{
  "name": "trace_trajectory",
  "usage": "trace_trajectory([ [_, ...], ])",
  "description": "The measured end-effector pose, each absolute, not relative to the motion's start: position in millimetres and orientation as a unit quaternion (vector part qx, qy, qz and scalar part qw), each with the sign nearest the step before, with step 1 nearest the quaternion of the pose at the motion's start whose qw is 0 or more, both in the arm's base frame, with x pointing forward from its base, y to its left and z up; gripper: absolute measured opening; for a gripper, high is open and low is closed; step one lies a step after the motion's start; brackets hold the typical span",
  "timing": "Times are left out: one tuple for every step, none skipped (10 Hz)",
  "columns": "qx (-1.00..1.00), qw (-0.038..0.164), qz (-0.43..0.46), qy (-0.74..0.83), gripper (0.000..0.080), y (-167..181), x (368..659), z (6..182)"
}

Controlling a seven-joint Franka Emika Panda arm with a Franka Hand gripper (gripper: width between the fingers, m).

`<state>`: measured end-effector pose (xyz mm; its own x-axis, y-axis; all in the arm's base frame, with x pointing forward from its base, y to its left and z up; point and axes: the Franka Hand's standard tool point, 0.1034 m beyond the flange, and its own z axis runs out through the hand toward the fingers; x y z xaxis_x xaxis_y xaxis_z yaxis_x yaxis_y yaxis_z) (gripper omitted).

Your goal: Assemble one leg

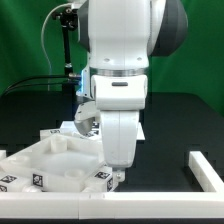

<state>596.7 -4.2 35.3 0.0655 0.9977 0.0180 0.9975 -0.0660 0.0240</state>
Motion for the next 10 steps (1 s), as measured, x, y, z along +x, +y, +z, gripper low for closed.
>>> trace_trajectory([
  [0.774,0.025,0.044,0.631,0.0649,-10.1,608.4,46.3],
  [0.819,0.027,0.052,0.570,0.0649,-10.5,608.0,52.9],
  [0.861,0.015,0.041,0.507,0.0649,-8.7,606.3,55.0],
  [0.877,0.006,0.026,0.480,0.0649,-12.9,606.0,56.3],
  [0.873,0.007,0.034,0.487,0.0649,-18.8,607.8,56.7],
  [0.872,0.007,0.033,0.488,0.0649,-16.8,607.2,55.6],
  [0.872,0.006,0.033,0.489,0.0649,-15.9,607.1,55.3],
  [0.872,0.006,0.032,0.489,0.0649,-16.3,607.0,55.0],
  [0.872,0.006,0.032,0.488,0.0649,-16.4,606.7,54.6],
  [0.913,0.005,0.035,0.406,0.0649,-10.2,606.5,54.3],
])
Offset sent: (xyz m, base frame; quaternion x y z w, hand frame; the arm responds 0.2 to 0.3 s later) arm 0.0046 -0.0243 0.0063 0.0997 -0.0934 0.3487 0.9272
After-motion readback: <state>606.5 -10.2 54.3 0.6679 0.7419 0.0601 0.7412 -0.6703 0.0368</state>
